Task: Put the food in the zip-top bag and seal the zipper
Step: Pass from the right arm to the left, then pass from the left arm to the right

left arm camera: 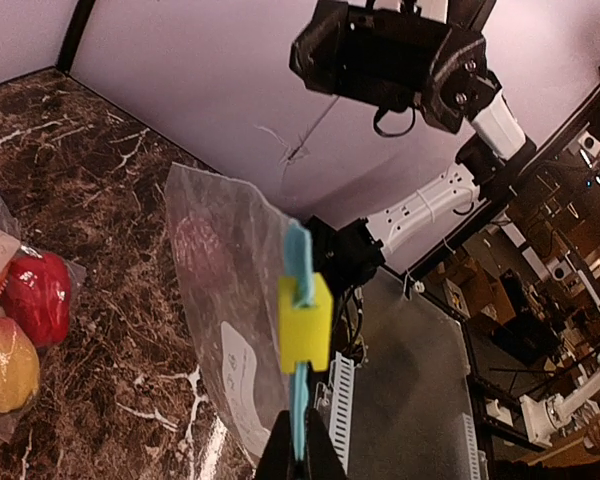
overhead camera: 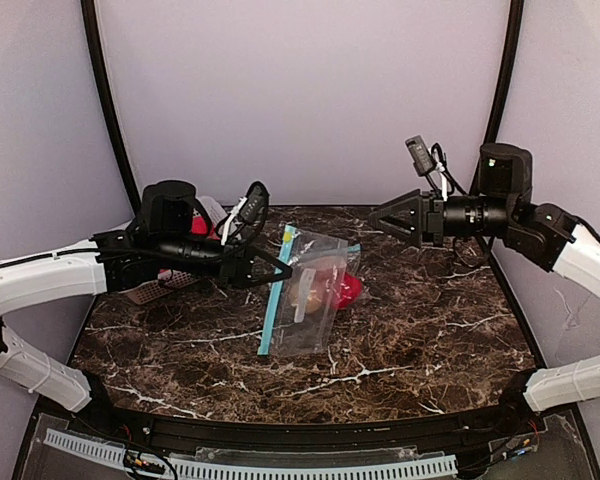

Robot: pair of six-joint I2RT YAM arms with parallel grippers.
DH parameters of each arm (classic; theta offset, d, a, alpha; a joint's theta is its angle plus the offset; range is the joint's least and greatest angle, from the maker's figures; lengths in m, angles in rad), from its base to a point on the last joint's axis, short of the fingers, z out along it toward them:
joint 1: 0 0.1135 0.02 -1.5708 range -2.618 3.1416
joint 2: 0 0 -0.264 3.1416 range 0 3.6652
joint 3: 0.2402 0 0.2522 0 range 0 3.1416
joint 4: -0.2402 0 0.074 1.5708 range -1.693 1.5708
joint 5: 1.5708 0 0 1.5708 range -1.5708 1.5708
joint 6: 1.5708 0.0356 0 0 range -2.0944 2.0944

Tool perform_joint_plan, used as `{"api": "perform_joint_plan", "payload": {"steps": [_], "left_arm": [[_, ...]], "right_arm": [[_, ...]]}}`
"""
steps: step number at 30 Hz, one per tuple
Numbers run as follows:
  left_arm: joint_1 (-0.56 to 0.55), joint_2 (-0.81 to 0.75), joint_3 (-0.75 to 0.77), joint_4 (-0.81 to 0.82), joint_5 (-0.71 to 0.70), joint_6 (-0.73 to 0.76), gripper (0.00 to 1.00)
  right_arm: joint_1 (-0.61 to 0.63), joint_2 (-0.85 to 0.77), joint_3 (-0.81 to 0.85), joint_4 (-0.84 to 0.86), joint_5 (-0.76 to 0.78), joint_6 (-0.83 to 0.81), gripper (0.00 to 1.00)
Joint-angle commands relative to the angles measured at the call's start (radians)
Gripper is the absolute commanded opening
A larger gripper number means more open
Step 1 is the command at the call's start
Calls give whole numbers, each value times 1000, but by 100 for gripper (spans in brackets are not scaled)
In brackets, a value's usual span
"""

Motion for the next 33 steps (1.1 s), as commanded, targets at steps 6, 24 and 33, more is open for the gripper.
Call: {"api": "perform_joint_plan", "payload": {"steps": [6, 24, 33], "left_arm": [[-95, 93, 93, -205, 161, 170, 1], [-127, 138, 105, -174, 187, 159, 1], [-128, 142, 104, -162, 197, 154, 1]], "right_arm": [[102, 125, 87, -129, -69, -70, 49], [185, 226, 53, 38, -224, 11, 28], [187, 253, 53, 37, -246, 9, 21]]}}
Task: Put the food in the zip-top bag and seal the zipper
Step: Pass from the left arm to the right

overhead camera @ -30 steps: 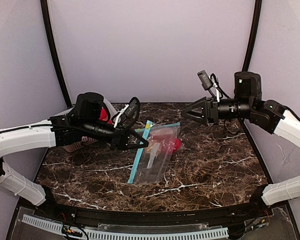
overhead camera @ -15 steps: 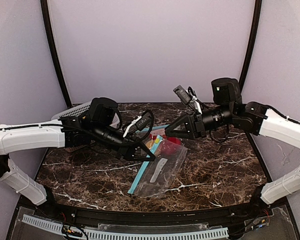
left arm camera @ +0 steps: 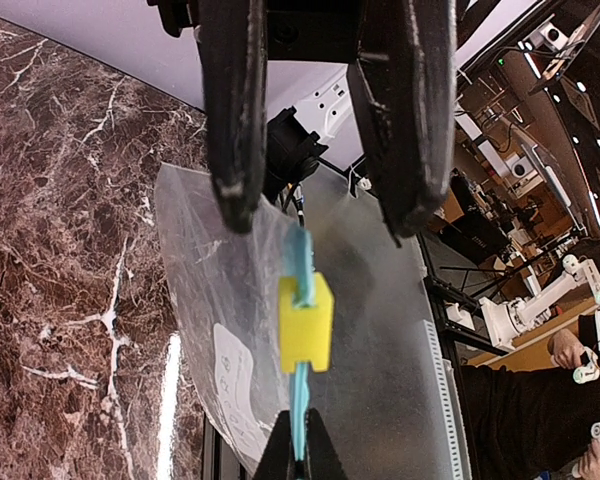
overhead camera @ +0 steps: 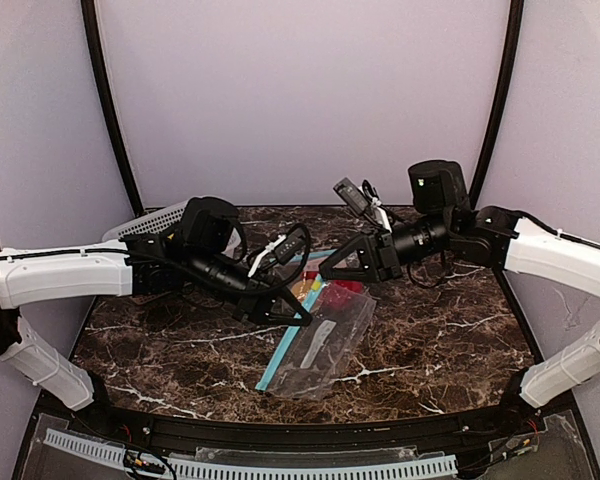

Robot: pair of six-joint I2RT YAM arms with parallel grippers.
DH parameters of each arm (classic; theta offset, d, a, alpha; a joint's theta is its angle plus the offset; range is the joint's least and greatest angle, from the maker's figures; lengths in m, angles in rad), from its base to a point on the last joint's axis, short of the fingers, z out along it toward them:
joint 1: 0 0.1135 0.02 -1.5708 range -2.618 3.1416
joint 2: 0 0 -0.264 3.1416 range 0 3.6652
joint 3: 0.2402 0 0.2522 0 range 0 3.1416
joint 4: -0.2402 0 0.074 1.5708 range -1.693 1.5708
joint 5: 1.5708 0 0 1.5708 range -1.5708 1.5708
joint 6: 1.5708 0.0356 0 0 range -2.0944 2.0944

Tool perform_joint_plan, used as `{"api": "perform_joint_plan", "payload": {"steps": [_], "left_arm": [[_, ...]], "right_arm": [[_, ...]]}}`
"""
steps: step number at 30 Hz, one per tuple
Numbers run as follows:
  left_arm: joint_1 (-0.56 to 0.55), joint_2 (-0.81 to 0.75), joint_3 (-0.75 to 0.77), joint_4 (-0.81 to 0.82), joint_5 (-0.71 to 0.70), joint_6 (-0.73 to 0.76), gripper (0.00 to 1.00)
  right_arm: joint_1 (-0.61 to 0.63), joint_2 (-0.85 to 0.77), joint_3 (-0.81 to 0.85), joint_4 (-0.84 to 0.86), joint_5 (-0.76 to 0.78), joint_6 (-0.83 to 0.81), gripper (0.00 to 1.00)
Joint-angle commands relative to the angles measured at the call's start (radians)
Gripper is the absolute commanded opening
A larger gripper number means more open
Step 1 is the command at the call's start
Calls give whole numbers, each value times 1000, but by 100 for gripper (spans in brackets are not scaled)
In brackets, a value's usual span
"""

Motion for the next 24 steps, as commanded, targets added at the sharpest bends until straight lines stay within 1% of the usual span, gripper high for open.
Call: {"api": "perform_joint_plan", "payload": {"steps": [1, 8, 16, 20, 21, 22, 23, 24], "left_arm": [[-6, -1, 26, 16, 25, 6, 1], [-7, -2, 25, 29, 26, 0, 1], [-6, -4, 20, 29, 25, -2, 1], [-5, -5, 21, 33, 22, -2, 1], [-6, -7, 21, 39, 16, -4, 2], [-6, -9, 22, 54, 11, -10, 11], [-6, -14, 22, 65, 5, -14, 18], [-7, -16, 21, 91, 3, -26, 32]], "right_arm": [[12, 14, -3, 32, -29, 1, 20], [14, 31, 3, 20, -40, -4, 17], [15, 29, 9, 17, -31, -10, 1], [15, 27, 8, 17, -31, -13, 0], [15, 27, 8, 17, -32, -13, 0], [15, 26, 10, 17, -32, -14, 0], [15, 26, 9, 17, -32, -14, 0], [15, 25, 9, 17, -32, -14, 0]]}}
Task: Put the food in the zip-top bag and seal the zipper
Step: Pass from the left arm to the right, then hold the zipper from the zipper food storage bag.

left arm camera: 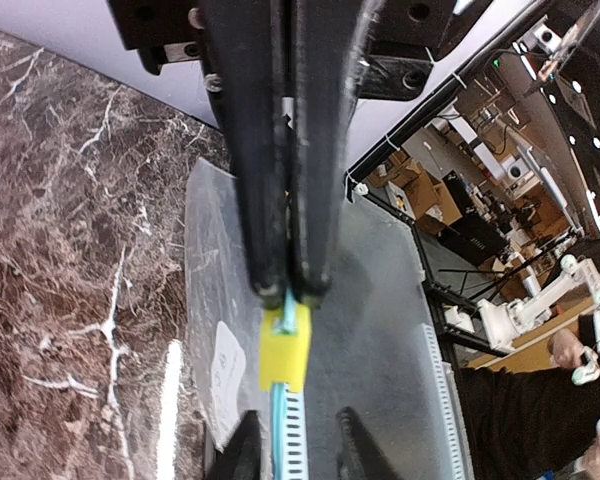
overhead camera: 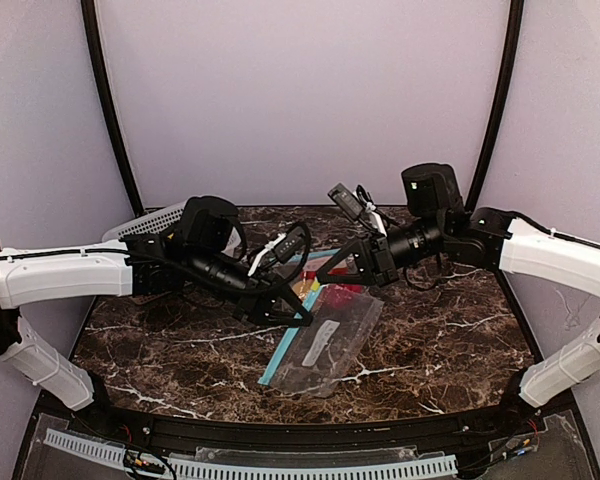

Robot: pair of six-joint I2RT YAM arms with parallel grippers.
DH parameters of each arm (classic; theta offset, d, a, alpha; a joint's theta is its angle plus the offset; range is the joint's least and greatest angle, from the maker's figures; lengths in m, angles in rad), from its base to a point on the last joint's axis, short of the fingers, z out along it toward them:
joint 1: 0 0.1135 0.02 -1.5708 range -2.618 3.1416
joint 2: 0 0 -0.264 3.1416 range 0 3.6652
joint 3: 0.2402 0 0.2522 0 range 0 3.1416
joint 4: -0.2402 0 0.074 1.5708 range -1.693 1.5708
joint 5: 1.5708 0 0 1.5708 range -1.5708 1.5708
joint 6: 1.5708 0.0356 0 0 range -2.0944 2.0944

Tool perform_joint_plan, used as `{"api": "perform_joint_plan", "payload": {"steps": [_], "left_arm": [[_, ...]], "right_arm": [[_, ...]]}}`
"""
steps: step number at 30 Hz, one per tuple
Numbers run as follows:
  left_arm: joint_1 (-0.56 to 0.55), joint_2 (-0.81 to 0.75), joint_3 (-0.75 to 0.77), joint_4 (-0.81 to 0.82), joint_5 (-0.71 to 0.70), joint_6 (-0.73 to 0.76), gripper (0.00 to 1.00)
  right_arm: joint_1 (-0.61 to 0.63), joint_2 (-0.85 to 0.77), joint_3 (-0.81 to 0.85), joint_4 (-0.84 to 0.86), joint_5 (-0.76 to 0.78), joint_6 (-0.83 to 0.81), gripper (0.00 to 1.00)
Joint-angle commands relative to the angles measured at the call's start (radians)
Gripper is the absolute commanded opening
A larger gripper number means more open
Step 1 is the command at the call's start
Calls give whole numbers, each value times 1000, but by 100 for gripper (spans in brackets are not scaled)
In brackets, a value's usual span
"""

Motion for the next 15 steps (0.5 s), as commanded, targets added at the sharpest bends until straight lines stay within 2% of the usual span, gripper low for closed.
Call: {"api": "perform_joint_plan", "payload": {"steps": [1, 3, 5, 8, 10, 15], "left_arm": [[-6, -22, 23, 92, -13, -27, 38], [-7, -33, 28, 120, -47, -28, 52], [-6, -42, 36, 138, -75, -24, 56], [0, -50, 39, 177, -105, -25, 56], [4, -51, 40, 189, -115, -26, 52], [13, -45, 39, 209, -116, -36, 31]], "right_arm": [[9, -4, 8, 17, -12, -8, 0], [9, -3, 9, 17, -13, -8, 0], [10, -5, 9, 16, -13, -8, 0], [10, -6, 10, 14, -15, -8, 0], [10, -9, 8, 14, -15, -8, 0], [12, -15, 2, 16, -12, -8, 0]]}}
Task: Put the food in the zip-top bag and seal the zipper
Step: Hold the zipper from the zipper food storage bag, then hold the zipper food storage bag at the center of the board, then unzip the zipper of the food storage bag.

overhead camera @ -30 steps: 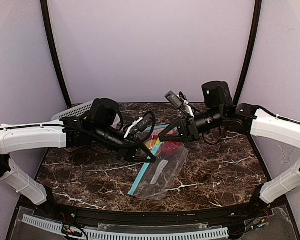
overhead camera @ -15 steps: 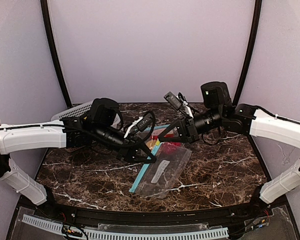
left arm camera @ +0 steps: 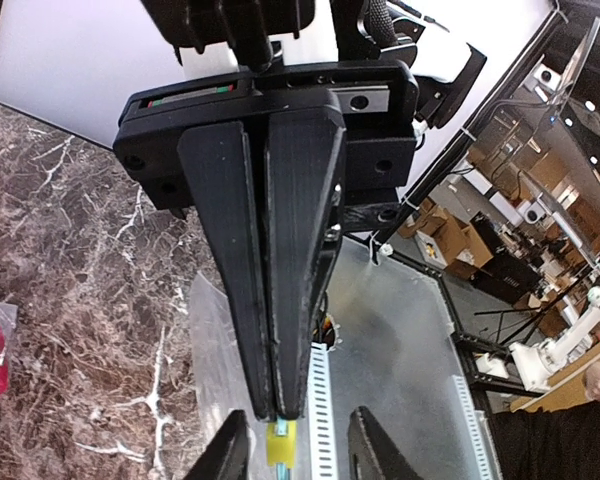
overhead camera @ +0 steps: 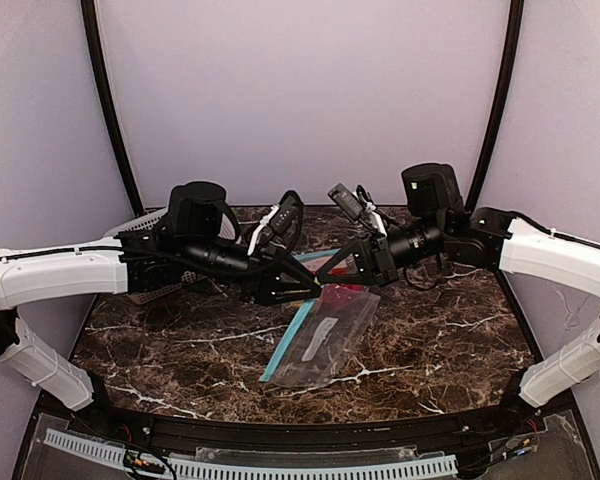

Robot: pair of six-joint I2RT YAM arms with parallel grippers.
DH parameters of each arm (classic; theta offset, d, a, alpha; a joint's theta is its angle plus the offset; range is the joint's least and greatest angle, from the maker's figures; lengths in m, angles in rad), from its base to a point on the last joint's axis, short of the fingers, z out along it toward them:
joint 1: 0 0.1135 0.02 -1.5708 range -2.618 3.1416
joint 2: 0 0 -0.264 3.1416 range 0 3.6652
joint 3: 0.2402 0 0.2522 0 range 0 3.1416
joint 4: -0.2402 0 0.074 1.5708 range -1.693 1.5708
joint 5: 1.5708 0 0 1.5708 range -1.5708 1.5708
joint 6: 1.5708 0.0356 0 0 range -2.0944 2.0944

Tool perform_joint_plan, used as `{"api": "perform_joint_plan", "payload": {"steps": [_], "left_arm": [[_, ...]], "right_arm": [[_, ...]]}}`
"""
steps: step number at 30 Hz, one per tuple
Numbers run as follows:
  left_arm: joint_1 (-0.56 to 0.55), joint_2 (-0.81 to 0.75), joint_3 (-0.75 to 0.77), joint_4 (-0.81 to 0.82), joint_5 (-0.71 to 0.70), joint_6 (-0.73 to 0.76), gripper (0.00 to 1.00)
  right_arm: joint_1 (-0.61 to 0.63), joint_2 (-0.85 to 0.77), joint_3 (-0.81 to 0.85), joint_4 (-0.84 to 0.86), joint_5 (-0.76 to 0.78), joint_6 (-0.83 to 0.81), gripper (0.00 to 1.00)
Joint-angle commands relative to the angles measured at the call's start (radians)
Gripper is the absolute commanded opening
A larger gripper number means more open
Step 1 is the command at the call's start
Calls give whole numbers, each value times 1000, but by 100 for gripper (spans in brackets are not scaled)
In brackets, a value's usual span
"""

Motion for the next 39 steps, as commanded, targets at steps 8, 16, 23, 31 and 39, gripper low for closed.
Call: {"api": "perform_joint_plan", "payload": {"steps": [8, 16, 23, 31, 39], "left_arm": [[8, -14, 19, 47, 3, -13, 7], [9, -11, 8, 34, 26, -16, 1], [9, -6, 4, -36, 62, 13, 1], [12, -27, -9, -127, 56, 63, 1], [11, -39, -35, -164, 53, 75, 1]], "right_arm": [[12, -23, -4, 24, 9, -8, 0], [12, -59, -9, 47, 76, -1, 0], [8, -85, -23, 67, 137, 17, 0], [-9, -113, -35, 83, 156, 28, 0], [-45, -148, -46, 79, 208, 26, 0]]}}
